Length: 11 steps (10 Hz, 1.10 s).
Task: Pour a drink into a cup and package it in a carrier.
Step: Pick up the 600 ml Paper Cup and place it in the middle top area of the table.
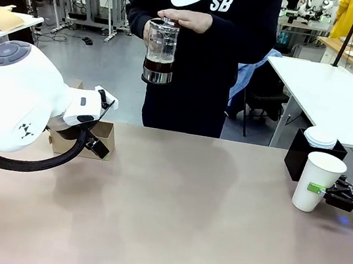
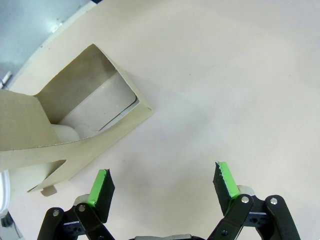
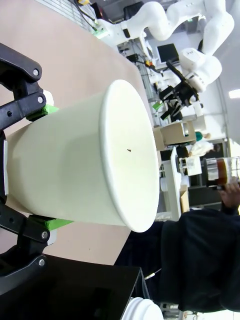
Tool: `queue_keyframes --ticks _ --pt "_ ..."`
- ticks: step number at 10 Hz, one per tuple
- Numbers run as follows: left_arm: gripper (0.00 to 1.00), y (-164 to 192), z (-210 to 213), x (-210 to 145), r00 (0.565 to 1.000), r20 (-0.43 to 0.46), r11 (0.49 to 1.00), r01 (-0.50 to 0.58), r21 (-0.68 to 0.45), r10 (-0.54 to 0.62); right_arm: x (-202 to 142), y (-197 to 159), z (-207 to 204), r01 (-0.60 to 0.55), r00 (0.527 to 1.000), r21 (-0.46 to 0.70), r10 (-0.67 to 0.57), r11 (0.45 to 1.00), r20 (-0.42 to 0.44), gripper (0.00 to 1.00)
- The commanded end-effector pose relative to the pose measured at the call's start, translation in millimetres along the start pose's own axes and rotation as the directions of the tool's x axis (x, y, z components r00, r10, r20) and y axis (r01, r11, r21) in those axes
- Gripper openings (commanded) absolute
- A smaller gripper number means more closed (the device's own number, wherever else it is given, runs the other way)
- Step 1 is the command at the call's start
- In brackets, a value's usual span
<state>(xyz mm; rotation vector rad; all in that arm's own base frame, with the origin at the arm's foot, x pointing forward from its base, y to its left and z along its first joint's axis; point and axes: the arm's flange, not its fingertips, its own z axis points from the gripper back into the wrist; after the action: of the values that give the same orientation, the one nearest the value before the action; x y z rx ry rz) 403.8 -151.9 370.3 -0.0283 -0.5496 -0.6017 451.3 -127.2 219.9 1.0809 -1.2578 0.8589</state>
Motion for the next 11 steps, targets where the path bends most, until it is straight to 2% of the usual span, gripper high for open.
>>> queue_keyframes --ticks 1,3,6,8,11 --pt "1.0 0 0 0 1.0 0.0 1.0 0.0 0.0 0.0 2 1 -1 -0.002 1.0 0.0 0.002 1.0 0.0 0.8" --pt "1.0 0 0 0 1.0 0.0 1.0 0.0 0.0 0.0 0 0 0 0.0 1.0 0.0 0.0 1.0 0.0 0.8" --pt "1.0 0 0 0 1.0 0.0 1.0 0.0 0.0 0.0 62 58 -35 -0.086 0.996 -0.099 0.089 0.991 0.019 0.8" --pt "1.0 0 0 0 1.0 0.0 1.0 0.0 0.0 0.0 99 79 -73 -0.102 0.994 -0.166 0.109 0.981 0.031 0.8" --pt "1.0 0 0 0 1.0 0.0 1.0 0.0 0.0 0.0 139 83 -165 -0.148 0.987 -0.22 0.159 0.964 0.035 0.8"
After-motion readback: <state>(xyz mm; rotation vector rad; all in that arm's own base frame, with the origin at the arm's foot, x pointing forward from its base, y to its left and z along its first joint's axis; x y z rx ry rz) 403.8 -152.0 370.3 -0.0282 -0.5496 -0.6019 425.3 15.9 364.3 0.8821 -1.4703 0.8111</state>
